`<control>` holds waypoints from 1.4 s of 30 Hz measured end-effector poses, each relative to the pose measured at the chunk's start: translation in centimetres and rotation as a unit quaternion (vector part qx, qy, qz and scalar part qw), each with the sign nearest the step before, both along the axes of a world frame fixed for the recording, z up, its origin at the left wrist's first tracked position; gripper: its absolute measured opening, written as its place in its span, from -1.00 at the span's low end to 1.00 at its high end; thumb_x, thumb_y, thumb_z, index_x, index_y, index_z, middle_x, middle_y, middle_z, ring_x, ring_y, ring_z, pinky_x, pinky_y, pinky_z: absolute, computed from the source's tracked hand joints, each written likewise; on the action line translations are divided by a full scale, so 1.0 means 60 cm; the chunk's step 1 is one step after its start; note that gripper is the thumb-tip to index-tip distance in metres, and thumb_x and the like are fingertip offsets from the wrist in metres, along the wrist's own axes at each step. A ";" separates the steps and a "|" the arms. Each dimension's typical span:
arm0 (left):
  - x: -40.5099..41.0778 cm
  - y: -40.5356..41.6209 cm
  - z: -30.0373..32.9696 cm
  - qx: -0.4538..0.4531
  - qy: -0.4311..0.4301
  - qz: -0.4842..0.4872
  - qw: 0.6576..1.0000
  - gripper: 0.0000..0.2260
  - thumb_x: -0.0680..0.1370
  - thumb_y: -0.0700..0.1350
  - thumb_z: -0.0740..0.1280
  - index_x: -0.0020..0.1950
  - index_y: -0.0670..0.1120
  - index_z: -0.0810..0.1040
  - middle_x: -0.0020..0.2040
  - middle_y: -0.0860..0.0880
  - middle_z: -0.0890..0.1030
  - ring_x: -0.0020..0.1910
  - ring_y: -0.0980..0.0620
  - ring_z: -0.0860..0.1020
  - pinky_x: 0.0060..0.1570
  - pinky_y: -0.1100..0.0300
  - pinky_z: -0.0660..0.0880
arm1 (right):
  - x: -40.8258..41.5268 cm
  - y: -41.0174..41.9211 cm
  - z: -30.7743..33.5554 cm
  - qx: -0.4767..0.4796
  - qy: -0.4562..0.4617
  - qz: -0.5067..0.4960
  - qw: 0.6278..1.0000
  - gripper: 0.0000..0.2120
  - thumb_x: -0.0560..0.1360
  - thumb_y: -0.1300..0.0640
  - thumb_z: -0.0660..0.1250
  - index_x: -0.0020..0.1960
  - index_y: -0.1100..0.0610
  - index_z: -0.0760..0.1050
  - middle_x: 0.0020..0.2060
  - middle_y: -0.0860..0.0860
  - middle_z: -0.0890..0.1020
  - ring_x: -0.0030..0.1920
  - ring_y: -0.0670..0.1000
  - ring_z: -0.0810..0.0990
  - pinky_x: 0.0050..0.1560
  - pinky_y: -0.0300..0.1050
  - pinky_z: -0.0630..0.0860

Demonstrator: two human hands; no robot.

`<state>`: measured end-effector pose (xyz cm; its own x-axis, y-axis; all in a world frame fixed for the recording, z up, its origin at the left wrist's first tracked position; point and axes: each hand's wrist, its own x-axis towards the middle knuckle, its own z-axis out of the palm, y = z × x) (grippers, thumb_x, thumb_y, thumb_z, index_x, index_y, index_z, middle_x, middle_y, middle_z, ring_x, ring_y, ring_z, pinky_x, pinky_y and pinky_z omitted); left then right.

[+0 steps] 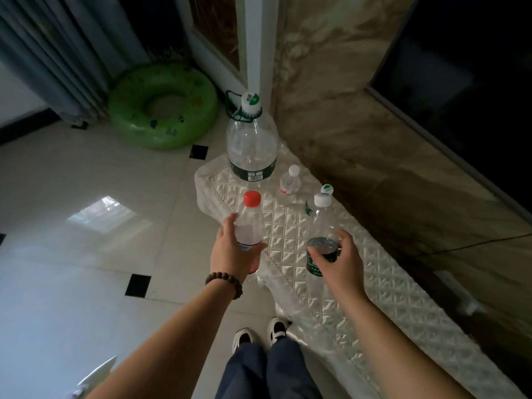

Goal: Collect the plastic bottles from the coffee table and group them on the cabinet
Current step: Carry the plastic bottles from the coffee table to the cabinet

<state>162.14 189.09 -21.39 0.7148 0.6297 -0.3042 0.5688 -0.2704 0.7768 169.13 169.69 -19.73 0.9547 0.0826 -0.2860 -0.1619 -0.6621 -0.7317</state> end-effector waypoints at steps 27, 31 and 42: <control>0.261 0.077 -0.333 0.023 -0.063 0.022 0.998 -0.32 0.34 -0.07 0.54 0.32 0.16 0.23 0.16 0.04 0.56 0.11 0.03 0.54 0.09 -0.01 0.54 | 0.174 0.149 -0.341 0.042 -0.014 0.070 0.997 -0.35 0.34 0.09 0.53 0.31 0.12 0.28 0.11 -0.03 0.49 0.11 0.03 0.55 0.04 -0.08 0.53; 0.256 0.078 -0.334 0.039 -0.054 0.007 0.998 -0.29 0.35 -0.04 0.53 0.37 0.11 0.20 0.23 0.01 0.53 0.20 0.00 0.50 0.16 0.10 0.46 | 0.177 0.152 -0.337 0.038 -0.008 0.065 0.997 -0.32 0.34 0.10 0.54 0.34 0.14 0.28 0.21 0.07 0.53 0.14 0.00 0.52 0.06 -0.22 0.43; 0.193 0.068 -0.234 0.154 0.027 -0.057 0.986 -0.21 0.48 0.24 0.26 0.54 -0.02 -0.06 0.55 0.00 0.07 0.53 0.02 -0.03 0.48 -0.03 0.05 | 0.158 0.140 -0.250 0.039 0.029 0.082 0.995 -0.10 0.35 -0.15 0.46 0.52 0.06 0.07 0.49 0.01 0.26 0.47 0.00 0.25 0.36 -0.19 0.26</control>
<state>173.69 193.18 -35.42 0.7748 0.6140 -0.1506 0.5585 -0.5533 0.6180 178.59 178.10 -34.74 0.9084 0.2598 -0.3276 -0.1002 -0.6253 -0.7739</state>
